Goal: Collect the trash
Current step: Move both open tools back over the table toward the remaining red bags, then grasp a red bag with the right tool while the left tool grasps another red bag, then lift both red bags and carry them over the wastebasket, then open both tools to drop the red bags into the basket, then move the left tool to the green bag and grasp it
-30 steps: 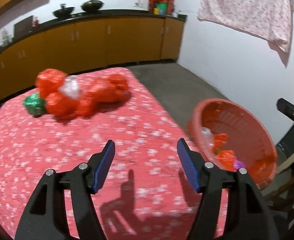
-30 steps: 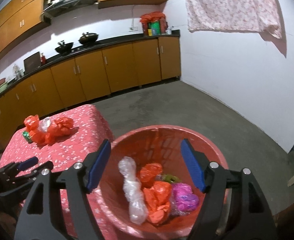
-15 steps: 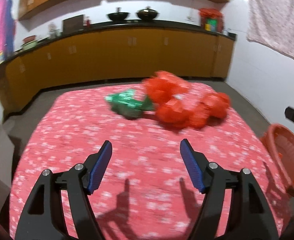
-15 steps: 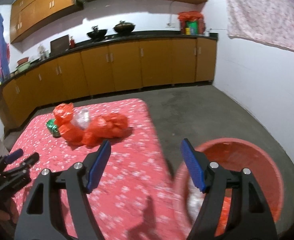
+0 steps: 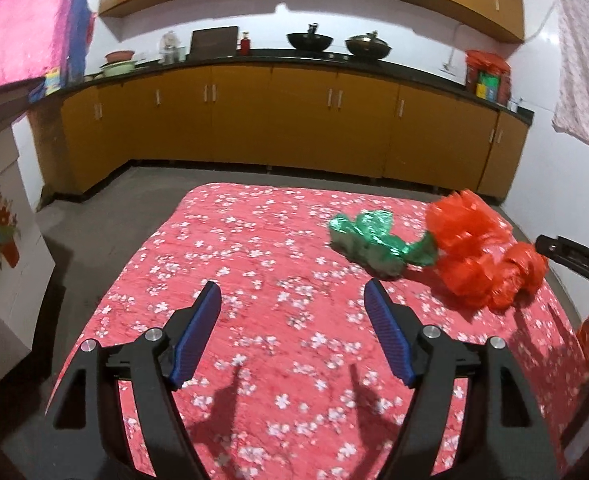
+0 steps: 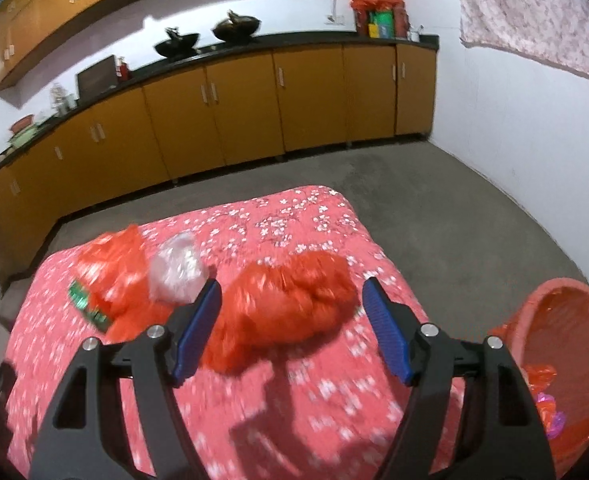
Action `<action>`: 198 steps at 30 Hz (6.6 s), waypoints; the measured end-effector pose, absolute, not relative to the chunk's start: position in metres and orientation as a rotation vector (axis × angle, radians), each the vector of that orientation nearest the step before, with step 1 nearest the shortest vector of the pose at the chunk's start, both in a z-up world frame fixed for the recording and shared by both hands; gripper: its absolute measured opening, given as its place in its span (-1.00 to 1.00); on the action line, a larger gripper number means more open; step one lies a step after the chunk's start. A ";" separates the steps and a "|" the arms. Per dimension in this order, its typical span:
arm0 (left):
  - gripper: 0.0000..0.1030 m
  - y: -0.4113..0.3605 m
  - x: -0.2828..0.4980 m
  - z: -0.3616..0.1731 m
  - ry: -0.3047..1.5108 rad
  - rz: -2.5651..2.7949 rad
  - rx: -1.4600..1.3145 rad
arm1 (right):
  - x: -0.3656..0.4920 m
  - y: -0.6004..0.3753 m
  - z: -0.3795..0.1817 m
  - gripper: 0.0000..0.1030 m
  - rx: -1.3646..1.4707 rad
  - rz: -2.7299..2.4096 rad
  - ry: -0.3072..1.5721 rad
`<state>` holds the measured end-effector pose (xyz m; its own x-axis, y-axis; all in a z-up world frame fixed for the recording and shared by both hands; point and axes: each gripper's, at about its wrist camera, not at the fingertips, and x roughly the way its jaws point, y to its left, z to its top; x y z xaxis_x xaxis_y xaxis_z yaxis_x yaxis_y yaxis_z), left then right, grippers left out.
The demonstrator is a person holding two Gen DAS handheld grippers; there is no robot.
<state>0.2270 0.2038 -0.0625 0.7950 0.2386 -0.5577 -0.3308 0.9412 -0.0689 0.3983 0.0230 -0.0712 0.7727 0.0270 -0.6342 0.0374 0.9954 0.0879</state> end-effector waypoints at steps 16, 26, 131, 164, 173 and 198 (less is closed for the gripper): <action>0.43 0.200 0.233 -0.064 0.592 0.278 -0.174 | 0.419 0.034 -0.107 0.07 0.008 0.033 0.787; 0.43 0.144 0.255 -0.051 0.605 0.131 -0.169 | 0.383 0.008 -0.096 -0.04 -0.016 0.080 0.742; -0.23 -0.161 0.190 -0.026 0.668 -0.496 0.184 | 0.147 -0.267 -0.013 -0.03 0.088 -0.256 0.540; -0.10 -0.187 0.222 -0.048 0.706 -0.549 0.169 | 0.182 -0.284 -0.019 0.09 0.184 -0.234 0.532; 0.02 -0.175 0.226 -0.051 0.712 -0.514 0.150 | 0.180 -0.287 -0.019 0.33 0.198 -0.248 0.523; 0.35 -0.015 0.238 -0.054 0.696 -0.161 0.020 | 0.207 -0.198 -0.016 0.43 0.096 -0.101 0.525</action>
